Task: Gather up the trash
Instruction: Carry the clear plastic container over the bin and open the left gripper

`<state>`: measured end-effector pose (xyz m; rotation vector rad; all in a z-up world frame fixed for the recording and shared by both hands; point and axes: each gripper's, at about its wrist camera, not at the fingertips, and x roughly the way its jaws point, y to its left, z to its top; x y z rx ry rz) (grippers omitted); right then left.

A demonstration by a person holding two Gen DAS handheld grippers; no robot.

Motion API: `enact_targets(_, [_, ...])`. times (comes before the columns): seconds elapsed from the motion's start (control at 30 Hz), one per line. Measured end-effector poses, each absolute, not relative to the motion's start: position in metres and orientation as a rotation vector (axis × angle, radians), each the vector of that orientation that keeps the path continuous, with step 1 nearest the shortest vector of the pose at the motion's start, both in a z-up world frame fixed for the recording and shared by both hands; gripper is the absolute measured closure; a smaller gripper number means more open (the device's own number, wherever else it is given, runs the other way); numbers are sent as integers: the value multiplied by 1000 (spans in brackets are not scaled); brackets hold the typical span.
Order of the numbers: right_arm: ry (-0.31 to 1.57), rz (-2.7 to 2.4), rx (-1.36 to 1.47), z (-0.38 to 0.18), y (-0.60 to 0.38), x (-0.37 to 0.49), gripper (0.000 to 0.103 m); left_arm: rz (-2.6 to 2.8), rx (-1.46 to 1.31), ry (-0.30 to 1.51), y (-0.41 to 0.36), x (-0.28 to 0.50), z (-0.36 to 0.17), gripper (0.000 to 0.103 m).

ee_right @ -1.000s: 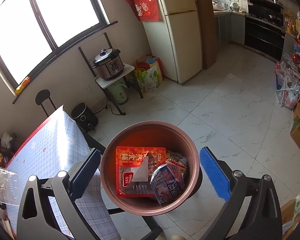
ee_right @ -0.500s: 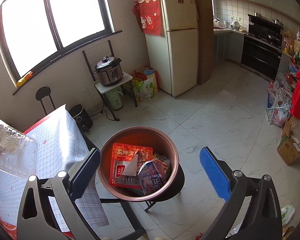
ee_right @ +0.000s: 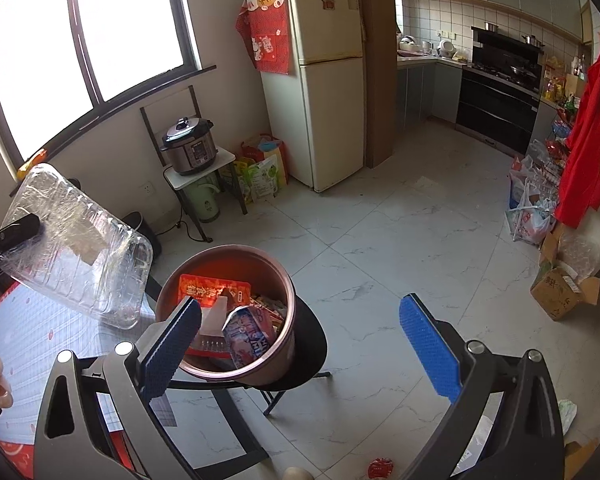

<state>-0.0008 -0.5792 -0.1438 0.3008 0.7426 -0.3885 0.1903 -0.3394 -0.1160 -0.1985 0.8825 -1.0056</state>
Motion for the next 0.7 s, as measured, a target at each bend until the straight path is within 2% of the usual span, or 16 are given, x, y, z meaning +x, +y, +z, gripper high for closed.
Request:
enact_targets(0.23, [743,-419,335,-153,-599,-9,6,-1027,-144,903,-385,209,-121,84])
enact_targets(0.27, [745,-421,338,-155,-601,-9,6,-1029,-131,897,-388,211,-119,75])
enact_targets(0.3, [746,-422,341,-156,-601,-9,6,-1026,-119,885,-392,213,-117,59])
enact_targets(0.37, [746,-420,345,-157,-601,-10,6,-1023,-112,864,-395,216,-112,39])
enact_targets(0.5, [742,-417,344,-156,-600,-7,6,-989,-97,831,-392,223,-102,34])
enact_targets(0.6, [734,-420,339,-153,-599,-6,6,-966,-94,798,-379,222,-94,24])
enact_targets(0.7, [730,-419,328,-149,-594,-4,6,-946,-77,777,-367,220,-87,22])
